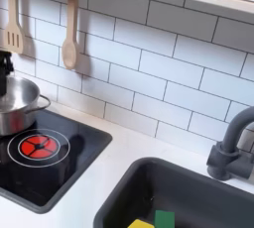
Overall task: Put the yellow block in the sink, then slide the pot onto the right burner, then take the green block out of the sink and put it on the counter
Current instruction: 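Slide the pot onto the right burner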
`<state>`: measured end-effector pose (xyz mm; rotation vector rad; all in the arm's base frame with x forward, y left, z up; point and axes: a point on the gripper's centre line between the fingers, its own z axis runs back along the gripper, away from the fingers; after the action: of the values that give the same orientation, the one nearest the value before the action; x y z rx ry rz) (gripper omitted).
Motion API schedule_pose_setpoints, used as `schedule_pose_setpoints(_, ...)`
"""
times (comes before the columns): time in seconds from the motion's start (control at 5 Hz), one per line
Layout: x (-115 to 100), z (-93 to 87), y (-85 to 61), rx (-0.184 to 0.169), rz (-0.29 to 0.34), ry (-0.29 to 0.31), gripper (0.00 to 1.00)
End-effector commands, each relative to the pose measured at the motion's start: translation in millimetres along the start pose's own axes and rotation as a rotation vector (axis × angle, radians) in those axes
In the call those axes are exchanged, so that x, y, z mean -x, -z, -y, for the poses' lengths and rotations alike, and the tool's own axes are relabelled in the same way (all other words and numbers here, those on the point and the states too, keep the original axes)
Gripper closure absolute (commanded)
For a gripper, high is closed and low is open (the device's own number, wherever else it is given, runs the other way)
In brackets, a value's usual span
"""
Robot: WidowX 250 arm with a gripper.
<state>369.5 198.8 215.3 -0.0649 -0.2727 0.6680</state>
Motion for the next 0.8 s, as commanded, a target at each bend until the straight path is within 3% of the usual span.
schedule_pose_setpoints(0.0, -11.5, 4.0, -2.8, 0.004, 0.024, -0.005, 0.00)
schedule_pose_setpoints(0.6, -25.4, 11.7, 26.4, 0.002, -0.017, 0.005, 0.00)
